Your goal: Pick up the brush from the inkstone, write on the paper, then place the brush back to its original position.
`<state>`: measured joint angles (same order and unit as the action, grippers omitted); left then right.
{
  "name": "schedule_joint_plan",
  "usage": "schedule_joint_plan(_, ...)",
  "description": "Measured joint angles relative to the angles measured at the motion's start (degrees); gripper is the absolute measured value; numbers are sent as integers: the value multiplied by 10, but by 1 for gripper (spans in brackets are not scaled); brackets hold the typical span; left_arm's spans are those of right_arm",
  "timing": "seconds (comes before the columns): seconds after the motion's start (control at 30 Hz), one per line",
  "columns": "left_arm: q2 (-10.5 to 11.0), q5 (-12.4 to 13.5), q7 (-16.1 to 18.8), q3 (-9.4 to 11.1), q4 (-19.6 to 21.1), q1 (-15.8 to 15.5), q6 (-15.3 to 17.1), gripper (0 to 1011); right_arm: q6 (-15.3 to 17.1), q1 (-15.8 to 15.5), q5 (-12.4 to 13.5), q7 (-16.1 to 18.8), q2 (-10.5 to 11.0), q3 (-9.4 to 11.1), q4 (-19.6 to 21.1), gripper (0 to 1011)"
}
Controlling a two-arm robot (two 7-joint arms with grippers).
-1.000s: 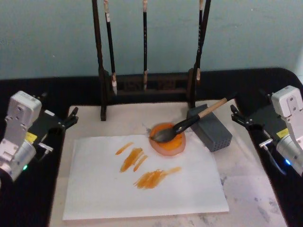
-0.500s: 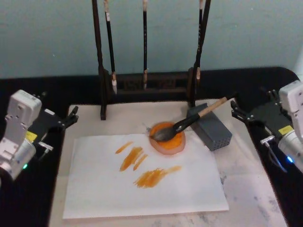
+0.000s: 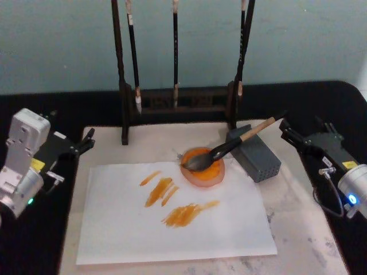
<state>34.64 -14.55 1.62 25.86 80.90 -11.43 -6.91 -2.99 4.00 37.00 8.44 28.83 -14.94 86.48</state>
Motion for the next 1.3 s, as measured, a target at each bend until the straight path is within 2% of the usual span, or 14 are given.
schedule_joint_plan(0.03, 0, 0, 0, 0, 0, 0, 0, 1001, 5, -5, 21, 7, -10, 9, -1, 1000)
schedule_joint_plan(0.1, 0, 0, 0, 0, 0, 0, 0, 1001, 10, -11, 46, 14, -21, 20, -2, 1000)
schedule_joint_plan(0.2, 0, 0, 0, 0, 0, 0, 0, 1001, 26, -23, 106, 32, -49, 45, -8, 1000)
schedule_joint_plan(0.3, 0, 0, 0, 0, 0, 0, 0, 1001, 39, -28, 139, 41, -64, 58, -11, 1000)
schedule_joint_plan(0.33, 0, 0, 0, 0, 0, 0, 0, 1001, 49, -31, 163, 46, -72, 65, -12, 1000)
schedule_joint_plan(0.43, 0, 0, 0, 0, 0, 0, 0, 1001, 64, -33, 194, 49, -78, 72, -14, 1000)
schedule_joint_plan(0.53, 0, 0, 0, 0, 0, 0, 0, 1001, 89, -33, 238, 50, -85, 80, -19, 1000)
schedule_joint_plan(0.63, 0, 0, 0, 0, 0, 0, 0, 1001, 105, -27, 263, 50, -88, 81, -28, 1000)
schedule_joint_plan(0.97, 0, 0, 0, 0, 0, 0, 0, 1001, 127, 12, 308, 59, -96, 70, -78, 1000)
schedule_joint_plan(1.3, 0, 0, 0, 0, 0, 0, 0, 1001, 134, 56, 327, 72, -103, 50, -135, 1000)
